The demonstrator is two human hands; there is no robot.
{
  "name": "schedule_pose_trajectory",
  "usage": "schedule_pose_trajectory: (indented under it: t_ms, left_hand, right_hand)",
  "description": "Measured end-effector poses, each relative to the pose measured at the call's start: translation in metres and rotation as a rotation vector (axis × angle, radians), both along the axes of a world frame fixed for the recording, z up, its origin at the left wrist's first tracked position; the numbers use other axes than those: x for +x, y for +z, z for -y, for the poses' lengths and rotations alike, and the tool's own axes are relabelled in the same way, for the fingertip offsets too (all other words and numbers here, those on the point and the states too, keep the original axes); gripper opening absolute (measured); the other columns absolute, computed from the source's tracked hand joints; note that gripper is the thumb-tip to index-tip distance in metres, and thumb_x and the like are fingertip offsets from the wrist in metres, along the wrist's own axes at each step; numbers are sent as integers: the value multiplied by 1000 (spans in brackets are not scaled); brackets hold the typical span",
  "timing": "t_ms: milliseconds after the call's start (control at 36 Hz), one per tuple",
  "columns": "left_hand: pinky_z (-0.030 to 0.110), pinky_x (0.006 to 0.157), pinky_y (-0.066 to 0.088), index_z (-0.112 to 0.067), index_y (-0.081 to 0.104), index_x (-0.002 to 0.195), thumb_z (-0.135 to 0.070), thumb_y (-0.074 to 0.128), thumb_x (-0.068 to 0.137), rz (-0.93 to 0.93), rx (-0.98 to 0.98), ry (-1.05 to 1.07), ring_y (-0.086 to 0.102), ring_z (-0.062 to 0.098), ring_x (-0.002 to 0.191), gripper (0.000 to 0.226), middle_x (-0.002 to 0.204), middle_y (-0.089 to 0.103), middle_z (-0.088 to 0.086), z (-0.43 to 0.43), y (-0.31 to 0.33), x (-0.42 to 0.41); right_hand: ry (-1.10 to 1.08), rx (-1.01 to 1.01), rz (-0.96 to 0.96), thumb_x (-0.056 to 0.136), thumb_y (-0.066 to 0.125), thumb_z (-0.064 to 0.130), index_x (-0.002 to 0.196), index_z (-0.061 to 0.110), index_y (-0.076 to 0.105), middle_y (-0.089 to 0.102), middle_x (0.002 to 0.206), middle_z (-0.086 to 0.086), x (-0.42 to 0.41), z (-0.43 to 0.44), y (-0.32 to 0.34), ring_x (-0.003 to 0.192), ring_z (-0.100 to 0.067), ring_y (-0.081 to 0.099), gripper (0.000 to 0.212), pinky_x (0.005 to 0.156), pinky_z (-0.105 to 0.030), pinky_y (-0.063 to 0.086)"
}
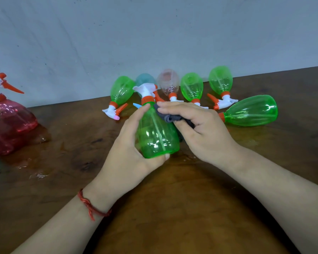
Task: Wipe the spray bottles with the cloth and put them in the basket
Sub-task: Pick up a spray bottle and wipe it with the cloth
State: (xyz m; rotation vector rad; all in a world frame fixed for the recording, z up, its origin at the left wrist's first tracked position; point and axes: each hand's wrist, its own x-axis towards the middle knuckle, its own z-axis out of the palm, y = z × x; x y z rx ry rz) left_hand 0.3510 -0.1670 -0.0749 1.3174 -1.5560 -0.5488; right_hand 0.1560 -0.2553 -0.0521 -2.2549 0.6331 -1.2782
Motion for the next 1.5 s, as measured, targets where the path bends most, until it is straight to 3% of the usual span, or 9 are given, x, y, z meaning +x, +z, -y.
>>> schedule_pose_trajectory:
  t_ms: [194, 556, 667, 750, 1000, 1139, 1222, 1333, 1500]
  left_hand:
    - [51, 112, 53, -39, 41, 158, -11, 101, 69, -151, -6, 92, 64, 19, 135, 110, 147, 63, -8, 0, 6, 1]
    - [51, 109, 55, -35, 43, 156, -8, 99, 68, -306, -95, 204, 71, 19, 126, 108, 141, 69, -5, 0, 15, 7]
    - [41, 107, 58, -33, 42, 157, -3, 98, 73, -272, -86, 201, 71, 16, 125, 105, 142, 68, -4, 0, 15, 6]
    - [35, 106, 58, -31, 40, 160, 1, 95, 73, -211, -65, 156, 69, 13, 127, 108, 143, 67, -5, -1, 13, 2]
    - [55, 118, 46, -41, 35, 163, -27, 99, 71, 14, -18, 24, 50, 27, 149, 113, 163, 48, -2, -2, 3, 1]
    - [52, 119, 47, -31, 31, 168, -19, 100, 75, 169, -65, -18, 49, 23, 150, 116, 162, 44, -8, -6, 4, -6]
    - [51, 120, 46, -34, 20, 170, -19, 99, 76, 104, -59, -34, 47, 22, 152, 124, 165, 42, -8, -8, 6, -7]
    - [54, 119, 46, -41, 32, 165, -25, 100, 72, 34, -21, -44, 49, 25, 150, 116, 164, 45, -3, -9, 8, -5]
    - [45, 118, 48, -35, 36, 164, 1, 94, 76, -51, 42, -104, 55, 12, 145, 111, 158, 53, -14, -12, 11, -11]
  right_hand:
    - [51, -168, -108, 95, 60, -15, 130, 10, 74, 69, 140, 4, 0, -4, 1, 134, -13, 61, 46, 114, -42, 48]
    - [129, -295, -127, 88, 58, -23, 123, 6, 77, 70, 137, -2, 0, -12, 1, 127, -23, 64, 49, 108, -43, 50]
    - [115, -299, -112, 89, 57, -23, 124, 6, 76, 70, 138, -2, 2, -13, -1, 128, -23, 64, 49, 109, -42, 50]
    - [81, -246, -92, 91, 57, -20, 126, 8, 76, 69, 138, 0, 1, -10, -1, 131, -18, 62, 49, 111, -42, 49]
    - [-11, -124, -8, 93, 57, -15, 127, 10, 75, 70, 137, 4, -1, -2, 1, 133, -6, 61, 46, 117, -32, 44]
    - [35, 110, 95, 101, 55, -10, 127, 10, 75, 72, 133, 6, -2, 5, 3, 132, -2, 60, 38, 115, -21, 42]
    - [89, 265, 177, 102, 55, -9, 124, 6, 75, 74, 129, 3, -3, 8, 5, 129, -4, 63, 34, 113, -21, 45]
    - [115, 360, 241, 102, 55, -10, 124, 4, 75, 75, 128, 1, -3, 9, 5, 126, -5, 66, 33, 109, -21, 48]
    - [92, 341, 212, 102, 55, -8, 125, 10, 75, 74, 128, 4, -1, 8, 1, 126, -3, 65, 35, 108, -18, 46]
